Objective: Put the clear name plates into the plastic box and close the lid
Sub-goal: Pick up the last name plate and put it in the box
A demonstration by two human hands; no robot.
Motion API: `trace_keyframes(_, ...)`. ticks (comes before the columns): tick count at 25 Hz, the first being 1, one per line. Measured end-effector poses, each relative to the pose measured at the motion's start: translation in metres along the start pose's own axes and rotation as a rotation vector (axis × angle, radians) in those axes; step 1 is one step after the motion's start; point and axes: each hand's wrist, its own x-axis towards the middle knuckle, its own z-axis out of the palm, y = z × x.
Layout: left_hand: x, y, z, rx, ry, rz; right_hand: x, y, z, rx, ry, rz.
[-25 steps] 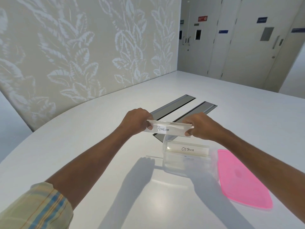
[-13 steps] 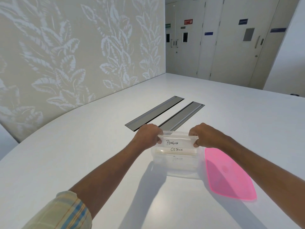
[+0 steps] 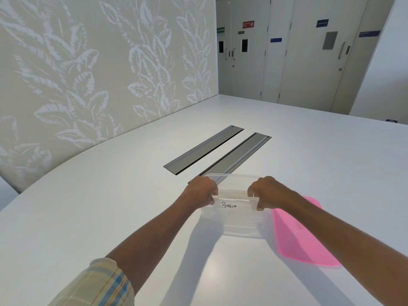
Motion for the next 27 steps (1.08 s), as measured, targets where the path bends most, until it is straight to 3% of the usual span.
trace_keyframes(8,0.005,-0.003,0.016,0.091,-0.034,0.068,0.009,0.001,0.017,-0.095,0.024,-0.065)
trace_keyframes(20,0.003,-0.001,0.008,-0.021,-0.102,0.013,0.001,0.0,0.018,-0.064,0.059,-0.079)
trace_keyframes(24,-0.003,0.004,0.002,-0.13,0.012,0.005,-0.013,0.006,0.008,0.085,0.146,-0.092)
trace_keyframes(27,-0.012,0.027,-0.003,-0.172,0.276,0.036,-0.035,0.012,-0.004,0.271,0.266,-0.043)
